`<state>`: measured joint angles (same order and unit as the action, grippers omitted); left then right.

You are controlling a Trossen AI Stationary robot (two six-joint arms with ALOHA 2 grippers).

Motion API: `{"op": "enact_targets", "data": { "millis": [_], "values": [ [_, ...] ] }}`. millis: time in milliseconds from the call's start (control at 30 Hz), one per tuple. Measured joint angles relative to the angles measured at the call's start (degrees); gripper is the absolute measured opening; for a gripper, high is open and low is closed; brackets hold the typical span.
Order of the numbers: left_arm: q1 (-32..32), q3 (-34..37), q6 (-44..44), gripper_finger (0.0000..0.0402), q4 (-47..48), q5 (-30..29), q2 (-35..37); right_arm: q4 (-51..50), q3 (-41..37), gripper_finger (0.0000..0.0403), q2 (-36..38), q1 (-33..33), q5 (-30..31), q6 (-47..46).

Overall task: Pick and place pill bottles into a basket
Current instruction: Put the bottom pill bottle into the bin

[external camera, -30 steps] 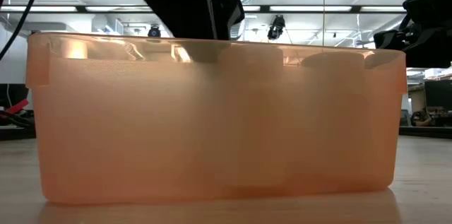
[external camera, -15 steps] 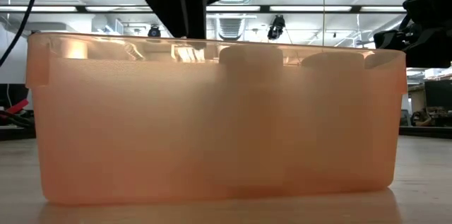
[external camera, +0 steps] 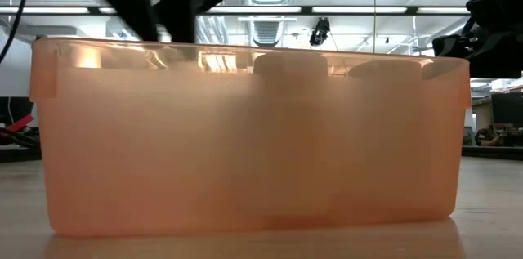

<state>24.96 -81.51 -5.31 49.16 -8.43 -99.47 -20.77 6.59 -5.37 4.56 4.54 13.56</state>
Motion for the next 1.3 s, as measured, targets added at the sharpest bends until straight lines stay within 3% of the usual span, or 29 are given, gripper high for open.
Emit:
{"op": "enact_targets", "data": {
  "millis": [267, 467, 800, 1300],
  "values": [
    [-2.73, 25.28, 1.69, 0.0209, -8.80, -0.05, 21.38, 0.00, 0.00, 0.0206, 0.00, 0.02, 0.00, -0.02],
    [-4.99, 34.03, 1.61, 0.0209, -12.04, 0.00, 31.75, -0.01, 0.00, 0.0206, 0.02, 0.02, -0.01, -0.02],
    [-9.76, 40.57, 1.65, 0.0209, -11.14, -0.22, 34.59, -0.01, 0.00, 0.0206, 0.00, 0.02, 0.01, -0.02],
    [-12.79, 44.32, 2.70, 0.0209, -12.76, -0.45, 34.04, -0.01, 0.00, 0.0206, -0.02, 0.02, 0.02, -0.02]
  ]
}}
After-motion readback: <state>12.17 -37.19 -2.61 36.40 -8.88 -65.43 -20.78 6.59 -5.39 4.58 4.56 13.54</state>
